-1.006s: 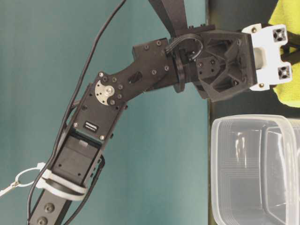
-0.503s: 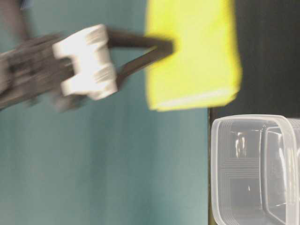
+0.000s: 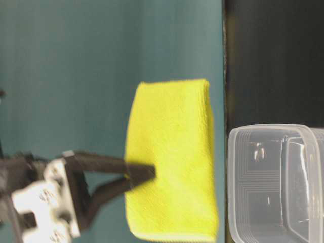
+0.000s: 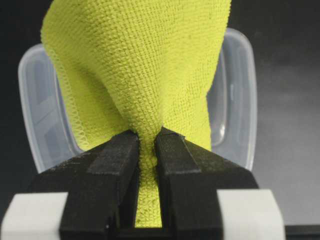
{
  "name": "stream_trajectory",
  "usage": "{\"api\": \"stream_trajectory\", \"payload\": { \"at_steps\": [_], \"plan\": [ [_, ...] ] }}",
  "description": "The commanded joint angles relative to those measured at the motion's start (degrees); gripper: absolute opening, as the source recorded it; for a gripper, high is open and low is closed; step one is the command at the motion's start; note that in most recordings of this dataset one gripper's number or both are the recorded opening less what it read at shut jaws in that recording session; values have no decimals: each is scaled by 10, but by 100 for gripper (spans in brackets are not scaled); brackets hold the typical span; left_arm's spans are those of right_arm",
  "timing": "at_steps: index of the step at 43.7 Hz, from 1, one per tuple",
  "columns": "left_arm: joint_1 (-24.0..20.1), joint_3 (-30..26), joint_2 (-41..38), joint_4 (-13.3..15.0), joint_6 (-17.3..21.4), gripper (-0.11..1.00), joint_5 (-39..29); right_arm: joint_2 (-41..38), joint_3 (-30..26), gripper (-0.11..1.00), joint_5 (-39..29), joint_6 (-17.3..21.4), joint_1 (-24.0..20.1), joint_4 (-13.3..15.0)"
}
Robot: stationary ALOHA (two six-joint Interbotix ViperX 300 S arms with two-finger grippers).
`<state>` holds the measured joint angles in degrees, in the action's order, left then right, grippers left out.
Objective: Place the yellow towel into the container with the left arm.
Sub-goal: 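Lift the towel and carry it left over the clear container, then lower the towel into the container and open the left gripper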
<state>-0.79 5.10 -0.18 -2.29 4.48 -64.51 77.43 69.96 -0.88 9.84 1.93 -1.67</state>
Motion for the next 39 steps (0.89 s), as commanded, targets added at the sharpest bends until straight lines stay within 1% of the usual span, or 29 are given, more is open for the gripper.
{"api": "stream_trajectory", "payload": {
  "at_steps": [1,10,17,22,26,39],
  "plan": [
    [-2,33,39,-2,6,7,21,-7,-4,75,6,1,-1,-2],
    [-11,91,54,-2,8,7,54,-7,-4,75,6,1,1,-2],
    [-12,118,49,-2,8,7,99,-7,-3,75,6,1,6,-2],
    [-12,131,46,-2,7,7,120,-7,-3,75,6,1,9,-2],
    [-11,142,44,-2,-1,7,142,-7,-3,75,6,1,9,-2],
    [-8,156,33,-2,-2,8,145,0,-7,75,-4,2,16,-2]
  ]
}}
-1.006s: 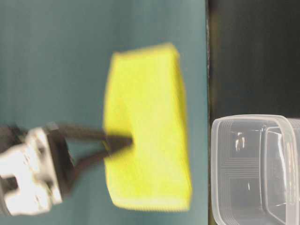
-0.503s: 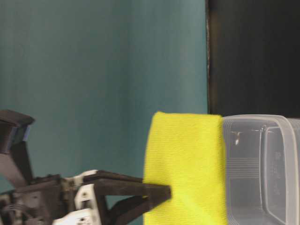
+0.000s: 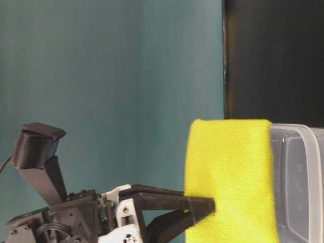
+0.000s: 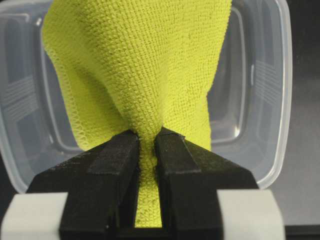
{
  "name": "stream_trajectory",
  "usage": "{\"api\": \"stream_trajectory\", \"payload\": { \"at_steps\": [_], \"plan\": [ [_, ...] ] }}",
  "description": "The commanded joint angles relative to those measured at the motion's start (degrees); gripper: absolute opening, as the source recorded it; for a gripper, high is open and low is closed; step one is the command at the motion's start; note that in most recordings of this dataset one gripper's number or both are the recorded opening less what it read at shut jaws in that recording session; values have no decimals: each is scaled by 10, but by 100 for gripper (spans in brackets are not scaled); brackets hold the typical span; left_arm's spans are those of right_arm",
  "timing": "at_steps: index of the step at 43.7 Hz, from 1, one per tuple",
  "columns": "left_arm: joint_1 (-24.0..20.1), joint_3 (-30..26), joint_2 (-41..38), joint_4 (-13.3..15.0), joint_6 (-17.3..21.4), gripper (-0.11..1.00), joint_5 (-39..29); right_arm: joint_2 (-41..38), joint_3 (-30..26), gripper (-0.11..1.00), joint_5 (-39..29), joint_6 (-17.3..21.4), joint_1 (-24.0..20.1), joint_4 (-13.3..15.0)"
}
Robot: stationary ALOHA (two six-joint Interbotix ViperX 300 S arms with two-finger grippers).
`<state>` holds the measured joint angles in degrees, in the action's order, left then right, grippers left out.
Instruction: Place the yellow towel into the container with the left arm.
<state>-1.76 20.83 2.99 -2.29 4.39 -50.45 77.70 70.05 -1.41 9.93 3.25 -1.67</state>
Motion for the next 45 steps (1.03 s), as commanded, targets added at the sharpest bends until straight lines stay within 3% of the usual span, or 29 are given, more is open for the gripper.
{"api": "stream_trajectory", "payload": {
  "at_steps": [1,4,11,16,24,30,45],
  "plan": [
    [1,-1,-1,-2,-2,8,5,-2,-8,75,1,1,3,-2],
    [-2,2,-7,-2,-2,17,5,-3,-9,75,1,1,3,-2],
    [-9,8,-16,-2,-13,65,7,-1,-10,75,-1,1,3,-2],
    [-10,5,-13,-2,-18,89,11,0,-10,75,-5,0,4,-2],
    [-3,-25,41,-2,-54,85,-15,3,-11,75,-25,0,3,-1],
    [0,-28,115,-2,-68,82,10,7,-16,75,-49,-5,3,-1],
    [7,108,308,-2,-95,77,105,7,-15,75,-132,-6,3,1]
  ]
}}
